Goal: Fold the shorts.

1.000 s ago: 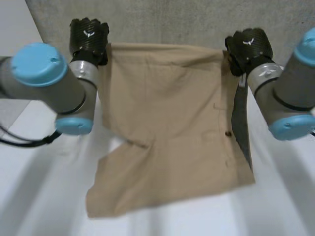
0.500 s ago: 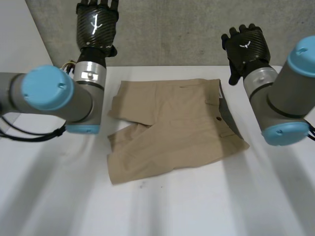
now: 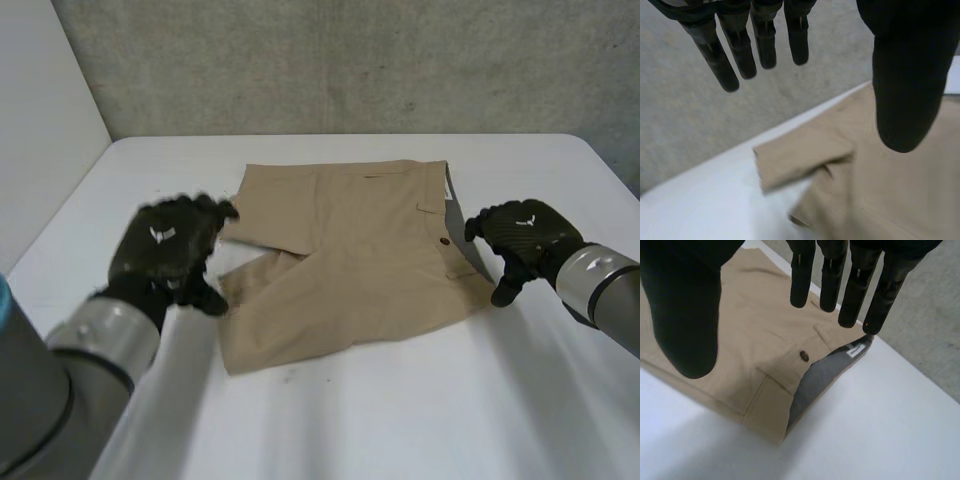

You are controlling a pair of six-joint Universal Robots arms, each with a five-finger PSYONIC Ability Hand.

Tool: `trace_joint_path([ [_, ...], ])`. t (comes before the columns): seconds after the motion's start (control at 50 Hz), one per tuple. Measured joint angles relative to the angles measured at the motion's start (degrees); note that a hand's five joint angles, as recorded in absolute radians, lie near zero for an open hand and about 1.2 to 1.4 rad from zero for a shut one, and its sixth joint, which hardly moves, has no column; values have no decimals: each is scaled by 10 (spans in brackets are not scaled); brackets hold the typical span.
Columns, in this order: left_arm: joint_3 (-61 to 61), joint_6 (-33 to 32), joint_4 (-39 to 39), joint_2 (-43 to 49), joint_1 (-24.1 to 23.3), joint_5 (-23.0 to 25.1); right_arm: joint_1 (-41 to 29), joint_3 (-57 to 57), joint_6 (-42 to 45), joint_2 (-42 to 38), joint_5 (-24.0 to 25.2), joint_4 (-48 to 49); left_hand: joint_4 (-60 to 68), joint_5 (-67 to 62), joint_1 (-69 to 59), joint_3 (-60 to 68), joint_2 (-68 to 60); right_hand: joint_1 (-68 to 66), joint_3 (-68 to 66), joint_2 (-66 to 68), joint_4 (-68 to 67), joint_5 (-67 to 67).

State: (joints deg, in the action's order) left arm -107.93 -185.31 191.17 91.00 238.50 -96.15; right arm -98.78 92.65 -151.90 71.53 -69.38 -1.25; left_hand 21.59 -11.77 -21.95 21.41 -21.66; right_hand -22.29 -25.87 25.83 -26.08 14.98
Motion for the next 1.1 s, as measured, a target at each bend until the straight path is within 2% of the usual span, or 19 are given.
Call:
trace_joint_path([
  [0.14,-26,28,-4,0,-19,-4,14,3,3,-28,20,21,37,-37,-35,39,-36,-20,-26,27,-25,22],
  [0.18,-38,58,-10,7,-33,-10,24,-2,5,-65,33,48,46,-46,-40,46,-43,-32,-40,41,-38,35],
  [0.28,-44,75,-15,27,-37,-13,26,-7,5,-87,37,64,48,-49,-40,47,-46,-32,-40,41,-38,35],
  [0.3,-45,81,-17,42,-39,-14,25,-12,8,-105,38,75,50,-51,-40,48,-47,-65,-79,79,-75,73],
  [0.54,-42,87,-15,105,-43,-16,22,-30,49,-151,34,88,50,-51,-40,48,-47,-83,-101,100,-98,94],
  [0.64,-35,84,-6,120,-39,-16,21,-40,57,-160,32,88,50,-51,-40,48,-47,-128,-152,153,-147,141],
  [0.72,-28,80,4,129,-36,-16,20,-51,56,-168,30,94,50,-51,-40,48,-47,-212,-252,251,-250,231],
  [0.78,-23,77,13,139,-35,-21,19,-56,54,-172,30,102,50,-51,-40,48,-47,-221,-264,261,-263,245],
  [0.92,-12,75,26,159,-34,-40,17,-62,52,-182,29,114,50,-51,-40,48,-47,-205,-241,242,-239,243],
  [1.0,-4,75,29,172,-33,-47,17,-65,52,-186,29,115,50,-51,-40,48,-47,-169,-194,194,-193,207],
  [1.02,1,74,30,179,-33,-49,17,-66,52,-187,29,115,50,-51,-40,48,-47,-126,-140,141,-140,156],
  [1.1,9,74,31,193,-30,-50,17,-67,52,-187,28,115,50,-51,-40,48,-47,-100,-109,114,-107,126],
])
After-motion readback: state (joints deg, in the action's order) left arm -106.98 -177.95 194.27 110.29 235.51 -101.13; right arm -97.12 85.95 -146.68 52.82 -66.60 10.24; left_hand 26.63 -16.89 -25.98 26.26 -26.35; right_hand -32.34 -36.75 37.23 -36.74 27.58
